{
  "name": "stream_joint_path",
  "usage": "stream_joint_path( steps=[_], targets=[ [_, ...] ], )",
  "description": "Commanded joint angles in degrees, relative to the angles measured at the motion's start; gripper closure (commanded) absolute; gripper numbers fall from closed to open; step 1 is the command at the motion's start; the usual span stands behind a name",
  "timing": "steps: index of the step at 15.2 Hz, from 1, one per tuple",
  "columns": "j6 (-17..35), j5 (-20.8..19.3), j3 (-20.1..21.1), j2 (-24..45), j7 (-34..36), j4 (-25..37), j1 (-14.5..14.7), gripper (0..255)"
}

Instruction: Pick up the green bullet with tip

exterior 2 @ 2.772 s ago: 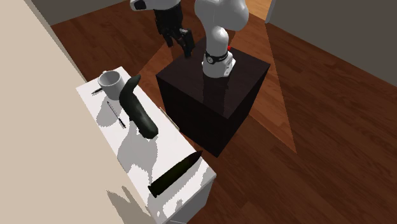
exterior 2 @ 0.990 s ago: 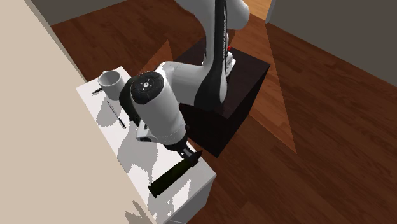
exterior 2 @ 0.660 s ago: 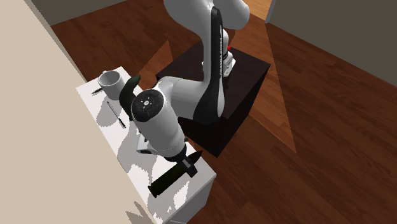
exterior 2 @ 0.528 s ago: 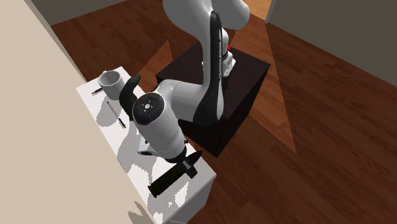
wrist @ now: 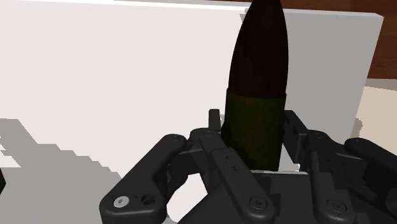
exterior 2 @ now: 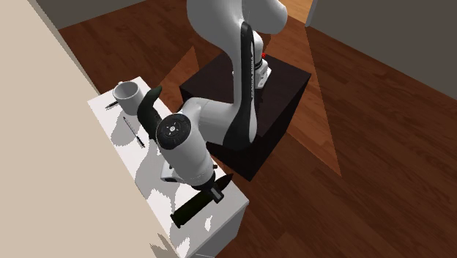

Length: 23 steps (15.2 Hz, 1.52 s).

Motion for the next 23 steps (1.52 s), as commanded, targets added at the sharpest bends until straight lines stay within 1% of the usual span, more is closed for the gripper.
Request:
stream_joint_path(
  steps=[1,6,21,23],
  targets=[
    [0.02,-0.01,0.0,0.03,0.0,0.03,0.01,255],
    [0.22,0.04,0.01,-0.07,-0.08,-0.27,-0.06,255],
    [-8.95,0.83,0.56,-7.6,0.43,1.47,-0.67,255],
    [-9.04,0.84,0.57,-7.67,0.43,1.49,-0.68,255]
  ],
)
